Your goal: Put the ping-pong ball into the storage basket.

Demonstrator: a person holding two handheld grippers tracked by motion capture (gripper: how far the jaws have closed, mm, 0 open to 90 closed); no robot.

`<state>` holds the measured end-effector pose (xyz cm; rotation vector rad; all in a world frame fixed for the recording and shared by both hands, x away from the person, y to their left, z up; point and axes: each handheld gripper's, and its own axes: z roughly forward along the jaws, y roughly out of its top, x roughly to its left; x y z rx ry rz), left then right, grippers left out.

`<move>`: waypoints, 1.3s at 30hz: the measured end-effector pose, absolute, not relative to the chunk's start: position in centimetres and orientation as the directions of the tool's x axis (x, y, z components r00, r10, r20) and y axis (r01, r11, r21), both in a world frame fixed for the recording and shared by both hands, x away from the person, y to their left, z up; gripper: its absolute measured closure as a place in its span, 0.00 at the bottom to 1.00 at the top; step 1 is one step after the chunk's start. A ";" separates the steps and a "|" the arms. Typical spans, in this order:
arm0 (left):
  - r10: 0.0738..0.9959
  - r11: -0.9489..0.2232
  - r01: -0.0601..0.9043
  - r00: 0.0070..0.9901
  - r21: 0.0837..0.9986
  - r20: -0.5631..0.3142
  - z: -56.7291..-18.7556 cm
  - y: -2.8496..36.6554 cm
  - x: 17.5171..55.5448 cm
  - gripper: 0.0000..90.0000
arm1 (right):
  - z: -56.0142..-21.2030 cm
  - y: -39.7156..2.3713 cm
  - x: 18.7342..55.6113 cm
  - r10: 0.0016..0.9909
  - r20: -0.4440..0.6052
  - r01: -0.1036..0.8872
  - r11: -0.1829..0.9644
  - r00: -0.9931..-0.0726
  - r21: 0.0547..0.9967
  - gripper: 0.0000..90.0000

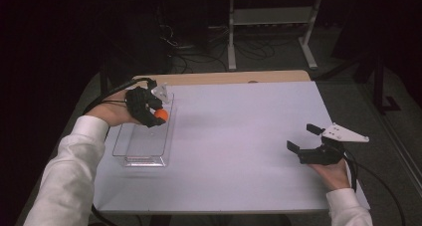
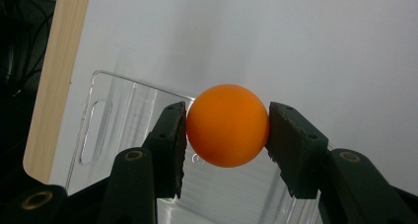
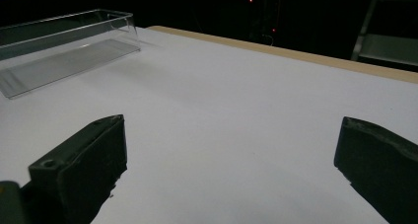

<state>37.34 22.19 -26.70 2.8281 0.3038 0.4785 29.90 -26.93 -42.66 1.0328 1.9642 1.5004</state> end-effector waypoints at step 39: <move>0.244 -0.957 0.197 0.943 0.211 0.227 -27.1 24.5 36.5 0.56 | -42.7 -26.9 29.9 0.784 0.080 0.287 0.129 -0.615 0.949 0.00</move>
